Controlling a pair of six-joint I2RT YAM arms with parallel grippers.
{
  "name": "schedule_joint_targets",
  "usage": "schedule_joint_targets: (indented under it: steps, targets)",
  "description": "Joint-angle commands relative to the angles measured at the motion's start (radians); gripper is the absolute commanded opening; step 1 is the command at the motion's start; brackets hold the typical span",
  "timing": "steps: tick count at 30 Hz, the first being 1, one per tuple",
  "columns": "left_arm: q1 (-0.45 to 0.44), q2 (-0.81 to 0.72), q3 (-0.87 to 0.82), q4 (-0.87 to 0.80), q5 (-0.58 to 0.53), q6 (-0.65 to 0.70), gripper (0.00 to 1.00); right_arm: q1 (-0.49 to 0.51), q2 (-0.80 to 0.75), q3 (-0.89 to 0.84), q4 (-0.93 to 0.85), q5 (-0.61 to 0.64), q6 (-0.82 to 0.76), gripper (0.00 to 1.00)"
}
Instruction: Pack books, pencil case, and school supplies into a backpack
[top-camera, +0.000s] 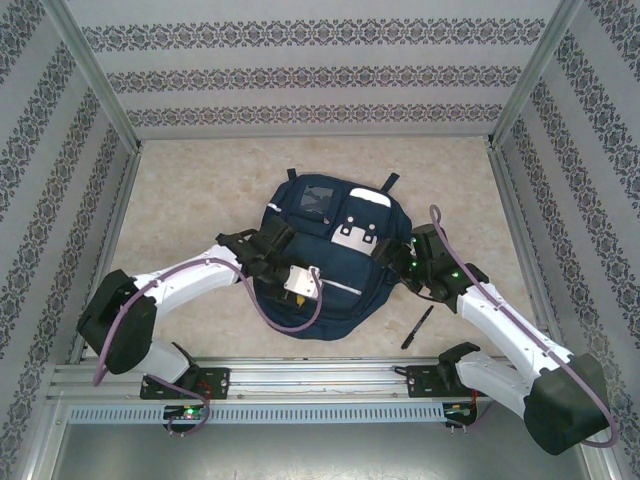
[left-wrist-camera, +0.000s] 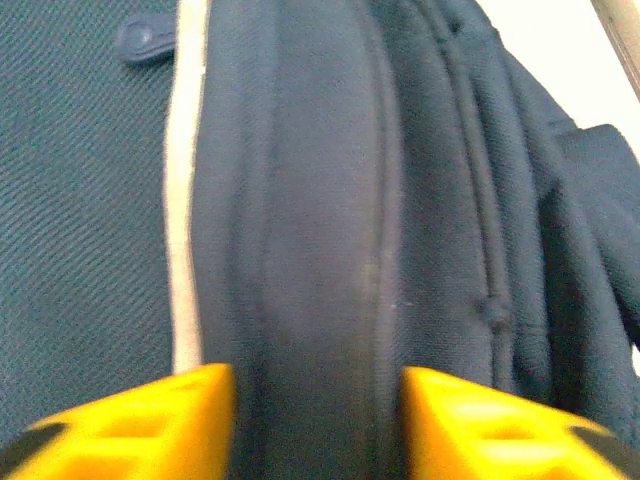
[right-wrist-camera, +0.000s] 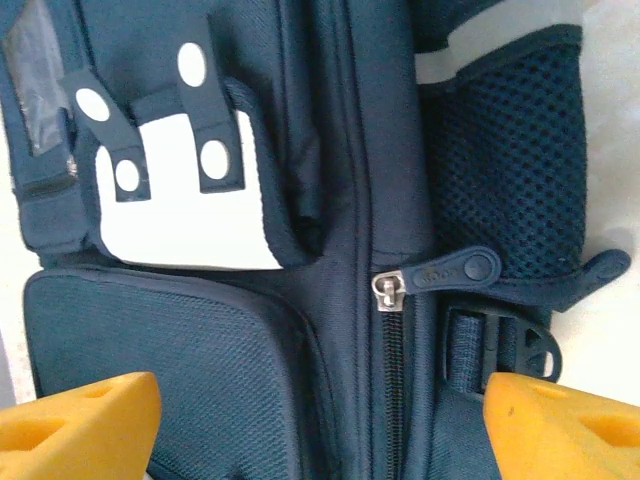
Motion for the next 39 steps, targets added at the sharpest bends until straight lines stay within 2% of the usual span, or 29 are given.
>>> schedule_joint_targets:
  steps: [1,5,8,11,12,13,16,19,21,25,28,33,35,39]
  targets:
    - [-0.006,0.009,0.080,-0.074,-0.017,-0.034,0.22,0.020,0.017,0.021,-0.039,-0.007,-0.003,0.81]
    - [-0.006,0.031,0.145,-0.146,0.038,-0.053,0.00,0.030,0.060,0.082,-0.154,0.013,-0.071,0.78]
    - [-0.006,0.041,0.171,-0.174,0.043,-0.085,0.00,0.034,0.086,0.105,-0.195,0.012,-0.056,0.77]
    - [-0.006,0.041,0.182,-0.175,0.052,-0.112,0.00,0.039,0.124,0.120,-0.169,-0.071,-0.007,0.75]
    - [-0.006,0.039,0.192,-0.176,0.080,-0.144,0.00,0.040,0.180,0.148,-0.111,-0.150,0.030,0.69]
    - [-0.006,0.015,0.182,-0.151,0.146,-0.210,0.00,0.041,0.229,0.177,-0.083,-0.166,0.029,0.65]
    - [-0.006,-0.042,0.120,-0.078,0.144,-0.321,0.00,0.031,0.364,0.258,-0.055,-0.170,-0.059,0.49]
    - [-0.006,-0.097,0.039,0.002,0.166,-0.400,0.00,0.038,0.524,0.370,-0.012,-0.222,-0.215,0.23]
    - [-0.006,-0.114,0.009,0.024,0.172,-0.446,0.00,0.047,0.614,0.443,0.005,-0.253,-0.257,0.19]
    - [-0.006,-0.141,-0.024,0.066,0.181,-0.542,0.00,0.076,0.740,0.563,0.094,-0.351,-0.304,0.21]
    - [-0.005,-0.144,-0.038,0.111,0.167,-0.591,0.00,0.091,0.807,0.668,0.082,-0.399,-0.356,0.29]
    - [0.020,-0.072,0.029,0.104,0.110,-0.691,0.00,0.032,0.752,0.669,-0.003,-0.197,-0.330,0.47]
    - [0.039,-0.039,0.070,0.098,0.131,-0.731,0.00,-0.015,0.686,0.619,-0.058,-0.103,-0.302,0.55]
    - [0.062,-0.010,0.102,0.166,0.153,-0.847,0.00,-0.095,0.526,0.484,-0.163,0.024,-0.226,0.63]
